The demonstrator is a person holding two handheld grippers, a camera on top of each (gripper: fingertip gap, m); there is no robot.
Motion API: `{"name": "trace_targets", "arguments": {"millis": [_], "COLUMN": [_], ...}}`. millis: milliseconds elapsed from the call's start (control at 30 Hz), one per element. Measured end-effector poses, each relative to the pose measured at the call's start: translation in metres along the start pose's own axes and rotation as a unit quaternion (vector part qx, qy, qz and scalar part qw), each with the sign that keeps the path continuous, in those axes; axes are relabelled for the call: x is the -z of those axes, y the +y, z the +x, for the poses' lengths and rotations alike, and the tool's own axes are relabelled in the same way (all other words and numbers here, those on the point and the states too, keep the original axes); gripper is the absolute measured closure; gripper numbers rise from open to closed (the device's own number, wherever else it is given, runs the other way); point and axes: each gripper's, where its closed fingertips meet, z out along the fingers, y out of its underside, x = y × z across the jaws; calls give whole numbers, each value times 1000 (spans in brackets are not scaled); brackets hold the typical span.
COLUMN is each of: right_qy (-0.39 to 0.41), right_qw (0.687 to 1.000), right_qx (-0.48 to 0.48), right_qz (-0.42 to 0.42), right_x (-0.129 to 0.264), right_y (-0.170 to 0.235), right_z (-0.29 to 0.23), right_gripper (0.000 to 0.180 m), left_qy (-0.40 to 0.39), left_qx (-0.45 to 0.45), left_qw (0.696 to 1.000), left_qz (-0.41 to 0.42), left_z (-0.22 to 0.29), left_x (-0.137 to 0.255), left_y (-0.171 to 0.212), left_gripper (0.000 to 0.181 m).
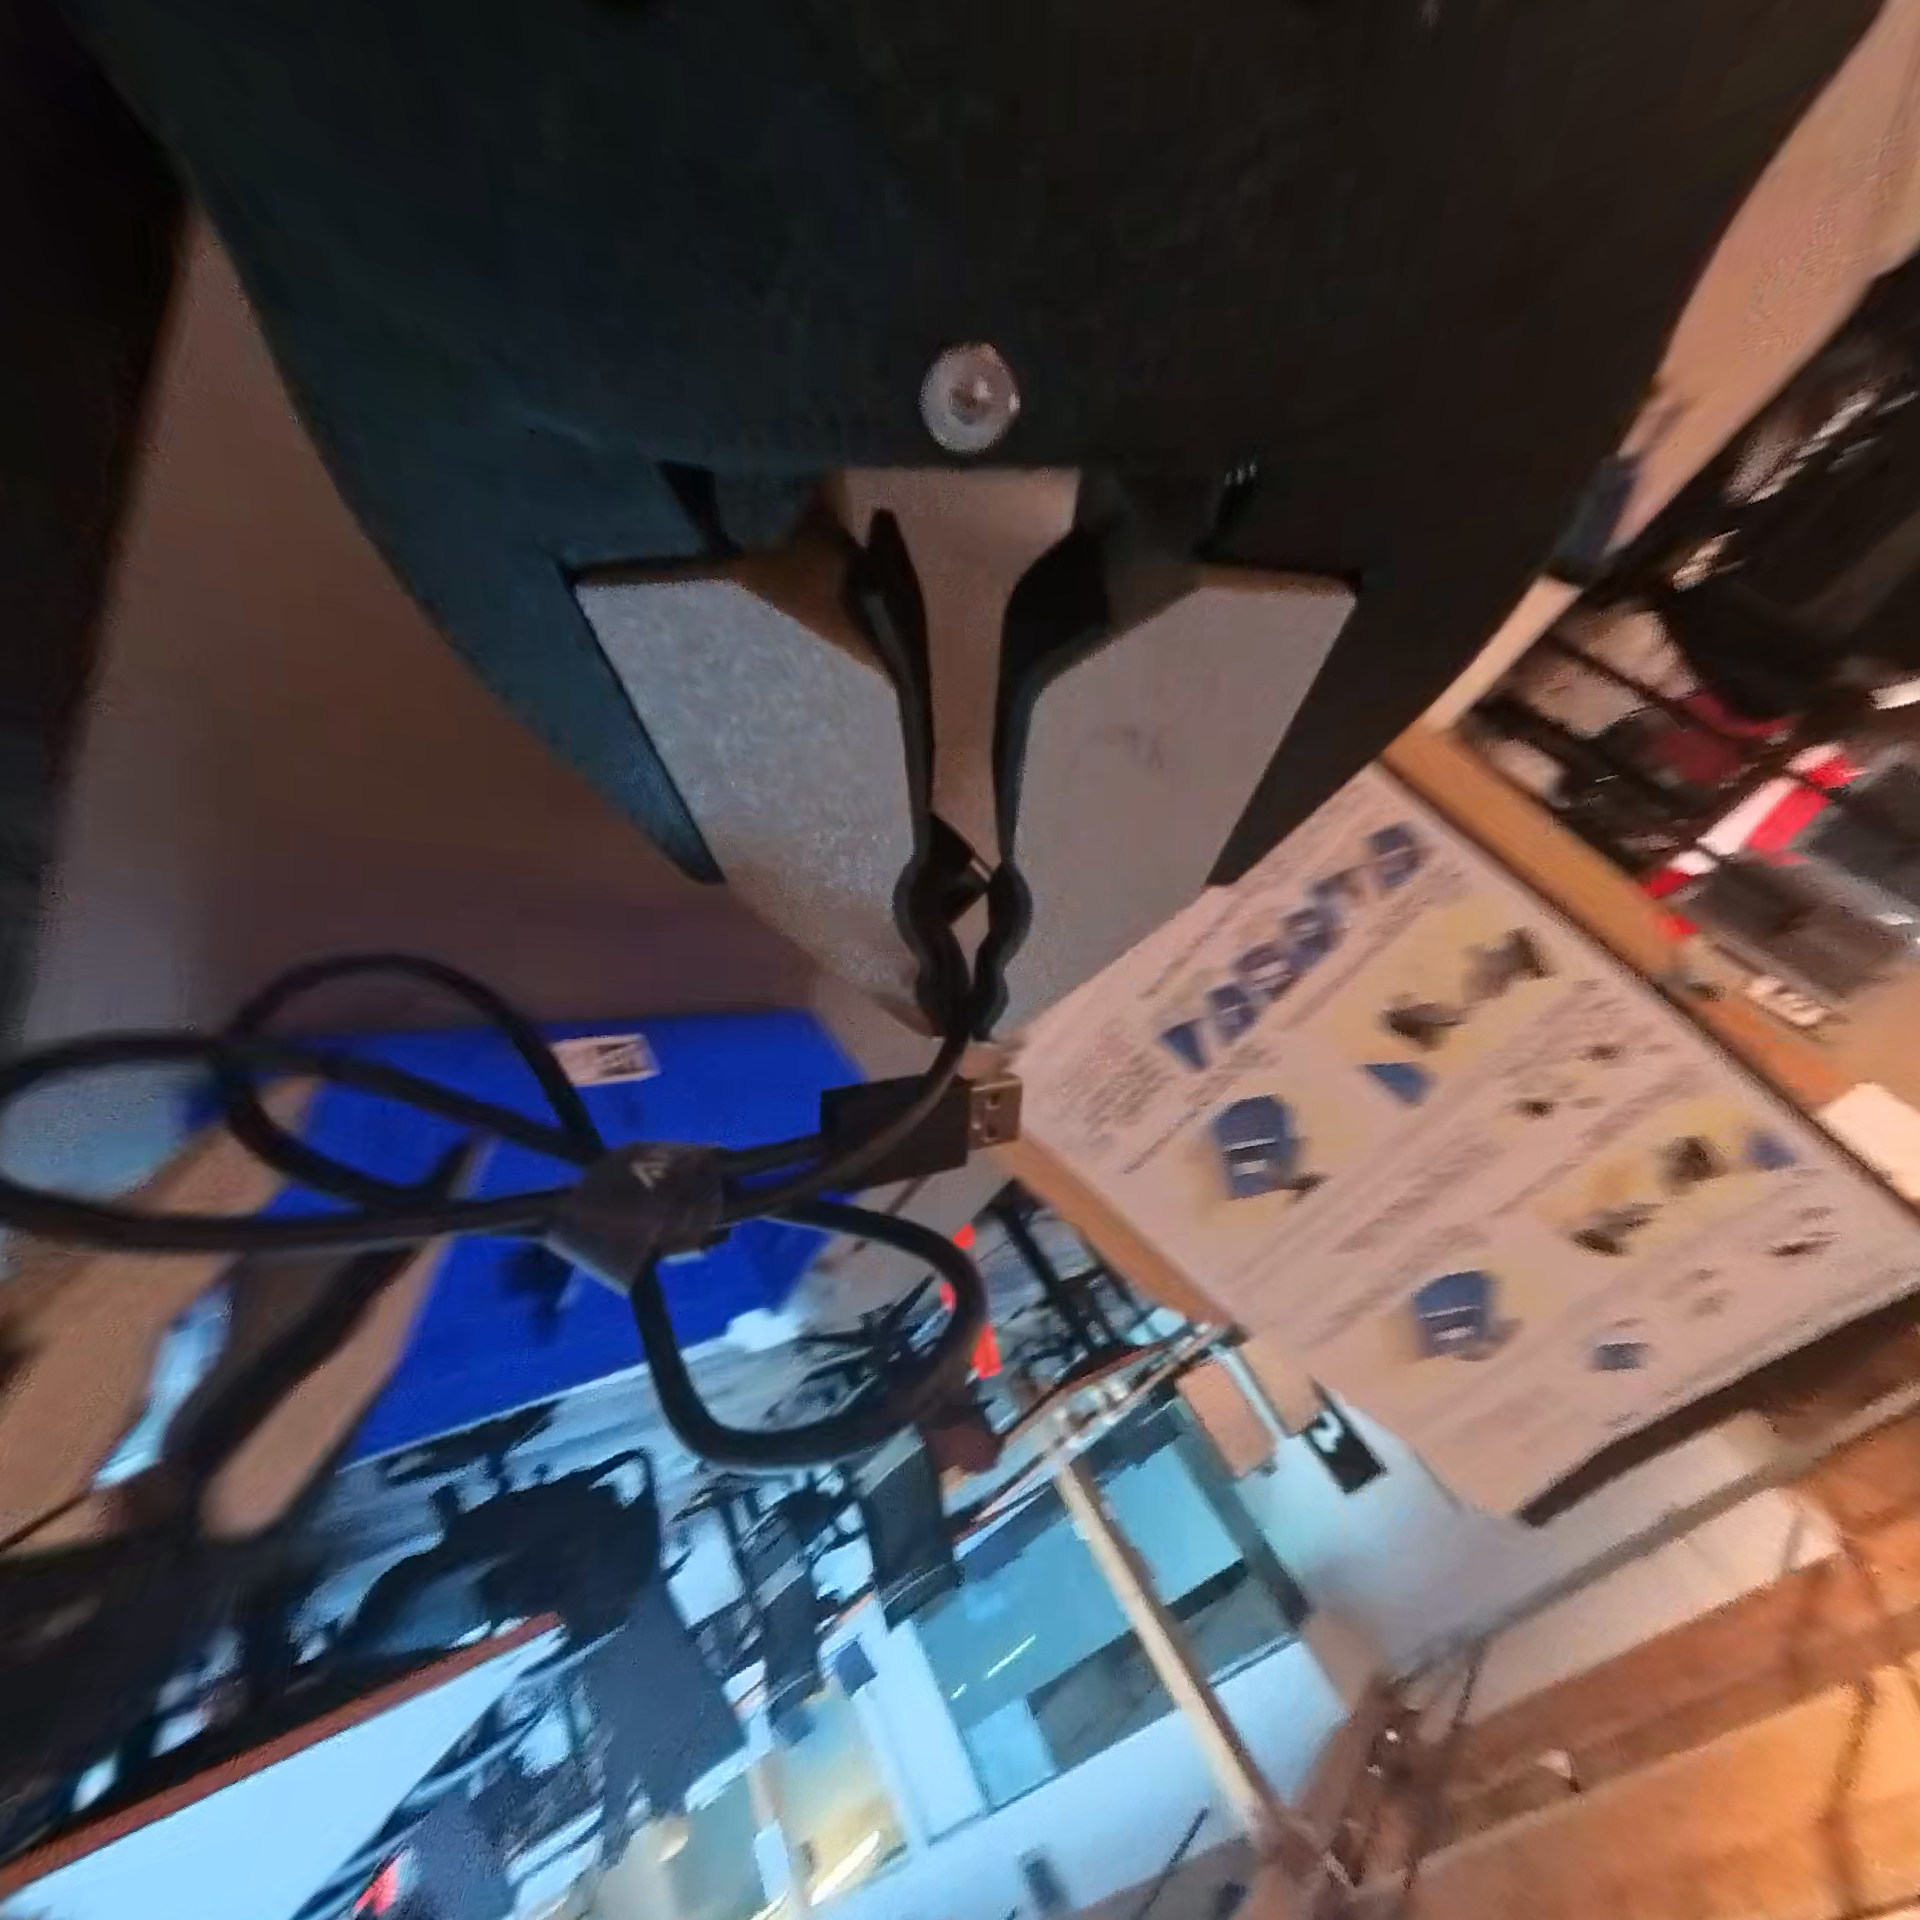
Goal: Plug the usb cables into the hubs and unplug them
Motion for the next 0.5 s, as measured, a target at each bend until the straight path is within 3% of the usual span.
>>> {"name": "trace_targets", "arguments": {"millis": [167, 233, 267, 400, 467, 500], "right_qy": [-27, -38, -46, -85, -80, -55], "right_qw": [999, 997, 996, 993, 991, 992], "right_qx": [28, 53, 70, 75, 84, 87], "right_qz": [36, 33, 26, -22, -63, -66], "right_x": [-30, -44, -52, -84, -86, -82], "right_y": [-13, -12, -10, 9, 22, 22], "right_z": [-24, -41, -49, -68, -61, -50], "right_gripper": [122, 135, 133, 132, 110, 110], "left_qy": [92, 96, 105, 106, 80, 69], "left_qx": [116, 154, 173, 221, 221, 226], "left_qw": [986, 978, 973, 959, 962, 961], "left_qz": [79, 101, 115, 141, 138, 142], "left_z": [89, 104, 110, 111, 95, 87], "left_x": [-5, -5, -5, -7, -8, -6], "left_y": [-21, -25, -27, -25, -19, -18], "left_gripper": [181, 181, 180, 180, 180, 180]}}
